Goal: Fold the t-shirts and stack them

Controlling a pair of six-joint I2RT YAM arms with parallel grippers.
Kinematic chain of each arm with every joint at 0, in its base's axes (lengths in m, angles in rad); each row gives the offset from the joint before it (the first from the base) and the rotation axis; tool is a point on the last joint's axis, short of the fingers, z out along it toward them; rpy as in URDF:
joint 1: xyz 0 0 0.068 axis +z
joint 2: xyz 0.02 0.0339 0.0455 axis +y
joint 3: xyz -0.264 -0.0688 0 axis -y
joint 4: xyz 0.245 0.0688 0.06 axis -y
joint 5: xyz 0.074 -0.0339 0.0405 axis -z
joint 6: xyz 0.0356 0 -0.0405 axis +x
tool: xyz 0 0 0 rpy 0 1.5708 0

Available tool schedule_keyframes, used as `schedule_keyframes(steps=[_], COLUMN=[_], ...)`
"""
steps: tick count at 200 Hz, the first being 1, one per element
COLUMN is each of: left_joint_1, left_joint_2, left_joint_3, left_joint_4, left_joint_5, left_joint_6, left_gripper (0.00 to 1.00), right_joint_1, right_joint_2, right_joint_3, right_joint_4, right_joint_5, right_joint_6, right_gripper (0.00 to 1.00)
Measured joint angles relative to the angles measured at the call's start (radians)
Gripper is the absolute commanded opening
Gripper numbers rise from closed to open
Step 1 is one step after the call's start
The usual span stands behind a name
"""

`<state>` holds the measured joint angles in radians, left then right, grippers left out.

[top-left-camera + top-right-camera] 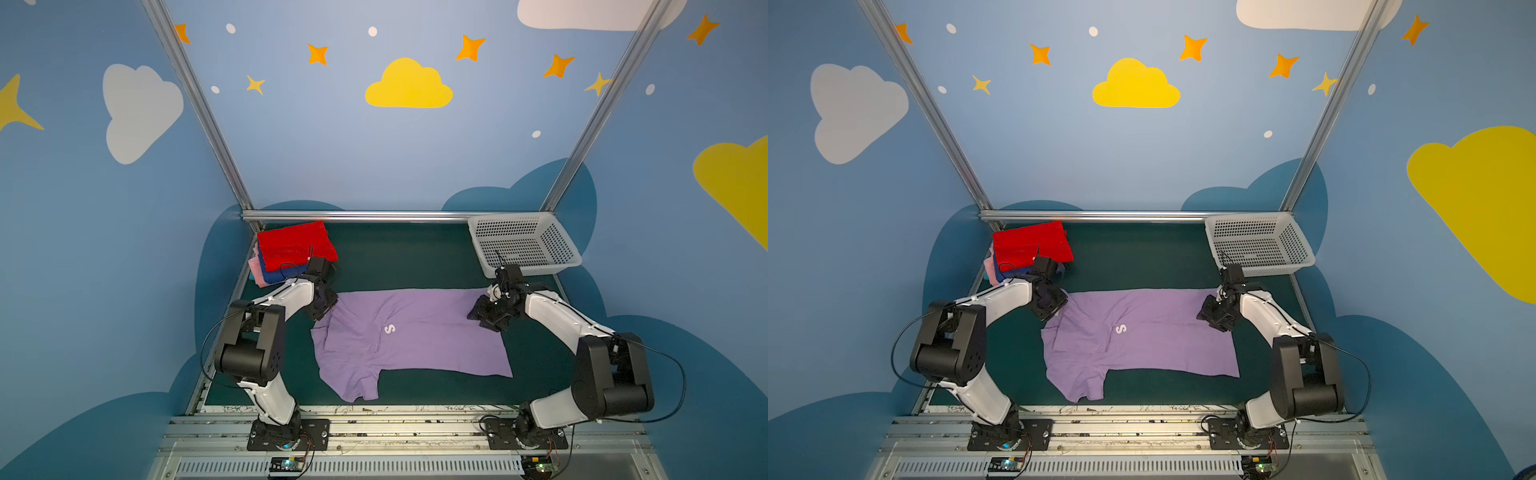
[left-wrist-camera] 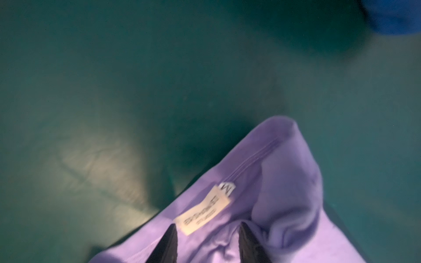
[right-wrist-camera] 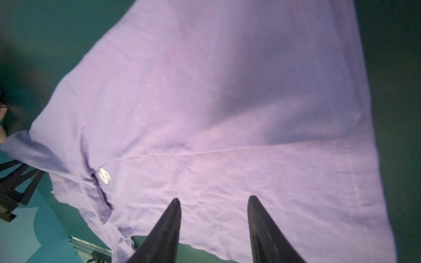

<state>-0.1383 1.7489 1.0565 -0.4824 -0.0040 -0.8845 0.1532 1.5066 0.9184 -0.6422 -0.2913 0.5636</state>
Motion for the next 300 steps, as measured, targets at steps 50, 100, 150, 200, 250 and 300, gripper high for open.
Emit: schedule_keyframes(steps=[50,100,150,200,250,300], left_joint_1=[0.06,0.103,0.108,0.11,0.09,0.083], left_joint_2=[0.096,0.106,0.024,-0.111,0.027,0.034], left_joint_3=[0.071,0.083,0.01,-0.058,-0.019,-0.014], left_joint_4=[0.015,0.026,0.03,0.102,0.176,0.187], left_joint_5=[0.003,-0.003,-0.006,0.001,0.06,0.064], left_joint_6=[0.03,0.042,0.035,0.016,0.019,0.019], left_gripper=[0.04,0.04,0.36,0.53,0.51,0.5], right_joint_1=[-0.123,-0.207,-0.222,-0.204,-0.133,-0.097], right_joint_2=[0.074,0.112,0.076,0.098,0.216,0.259], right_joint_3=[-0.037,-0.036,-0.006,0.062,0.104,0.141], right_joint_4=[0.035,0.075,0.049,0.039,0.023,0.012], right_joint_5=[-0.001,-0.005,0.098,0.192,0.217,0.243], right_joint_6=[0.005,0.029,0.013,-0.011,-0.014,0.006], right_gripper=[0.52,0.51,0.5,0.47,0.47,0.0])
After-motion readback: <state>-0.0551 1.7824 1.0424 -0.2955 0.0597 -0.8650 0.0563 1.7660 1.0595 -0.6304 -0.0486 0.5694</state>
